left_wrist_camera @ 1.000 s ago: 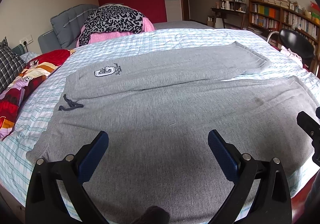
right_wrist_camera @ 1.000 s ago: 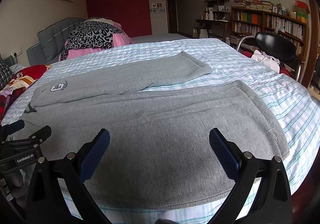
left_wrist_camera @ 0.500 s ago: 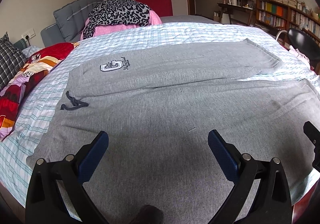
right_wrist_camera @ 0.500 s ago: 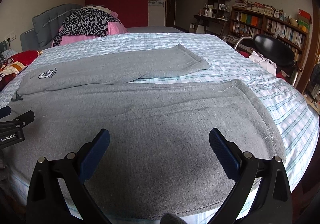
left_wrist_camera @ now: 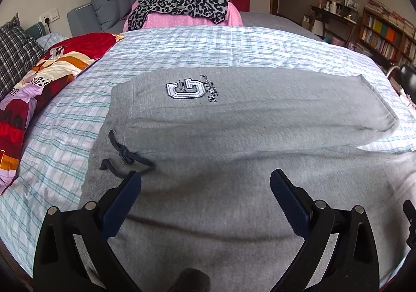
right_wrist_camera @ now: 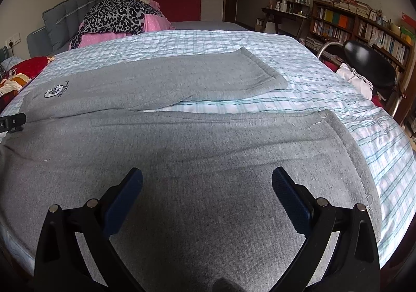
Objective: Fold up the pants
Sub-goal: 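Lower the left gripper onto the logo end of the pants and grasp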
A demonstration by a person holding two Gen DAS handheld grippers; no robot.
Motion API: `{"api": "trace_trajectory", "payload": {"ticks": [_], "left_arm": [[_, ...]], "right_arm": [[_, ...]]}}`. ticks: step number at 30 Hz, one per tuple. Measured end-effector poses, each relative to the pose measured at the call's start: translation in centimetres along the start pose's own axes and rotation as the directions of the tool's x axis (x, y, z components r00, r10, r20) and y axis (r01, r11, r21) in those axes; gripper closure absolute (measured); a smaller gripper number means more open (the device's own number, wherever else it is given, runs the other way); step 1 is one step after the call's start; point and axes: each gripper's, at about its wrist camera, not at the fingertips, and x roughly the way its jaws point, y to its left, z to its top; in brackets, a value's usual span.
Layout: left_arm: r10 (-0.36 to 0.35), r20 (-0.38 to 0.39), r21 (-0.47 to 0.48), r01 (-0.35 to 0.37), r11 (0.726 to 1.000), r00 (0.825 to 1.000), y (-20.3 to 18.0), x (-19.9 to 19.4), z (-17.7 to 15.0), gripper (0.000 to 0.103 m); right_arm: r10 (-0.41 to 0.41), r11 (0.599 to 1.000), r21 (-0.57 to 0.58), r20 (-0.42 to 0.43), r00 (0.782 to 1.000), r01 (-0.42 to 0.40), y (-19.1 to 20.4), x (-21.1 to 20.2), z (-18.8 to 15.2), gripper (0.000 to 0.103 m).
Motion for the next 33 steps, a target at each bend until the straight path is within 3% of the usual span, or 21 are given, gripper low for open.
{"api": "trace_trajectory", "payload": {"ticks": [6,14,21,28,30,33], "left_arm": [[0.059,-0.043,-0.068,-0.062,0.996,0.997,4.6,2.6,3.4,0.005],[0.078,-0.103,-0.093,-0.087,0.992,0.992,9.1,7.0,7.9,0.005],[0.033,-0.145,-0.144,-0.054,0.988,0.989,12.5,12.1,10.9,0.005],[-0.020,-0.158,-0.164,-0.006,0.986,0.987,13.2,15.4,11.8,0.005],[-0.063,-0.164,-0.175,0.034,0.984,0.984,13.2,16.2,11.8,0.009],[-0.073,-0.161,-0.176,0.044,0.983,0.984,13.1,16.8,11.6,0.014]], "right_arm": [[-0.007,1.000,0.001,-0.035,0.999,0.007,-0.3,2.1,0.9,0.003],[0.004,0.999,-0.033,-0.080,0.997,-0.007,0.4,3.9,1.5,0.003],[0.027,0.998,-0.058,-0.122,0.992,-0.034,0.9,4.6,1.9,0.003],[0.070,0.996,-0.037,-0.179,0.981,-0.077,0.4,5.7,1.8,0.003],[0.080,0.995,-0.039,-0.192,0.978,-0.089,0.2,5.9,1.7,0.003],[0.107,0.992,-0.041,-0.204,0.973,-0.118,-0.1,6.2,1.6,0.002]]}}
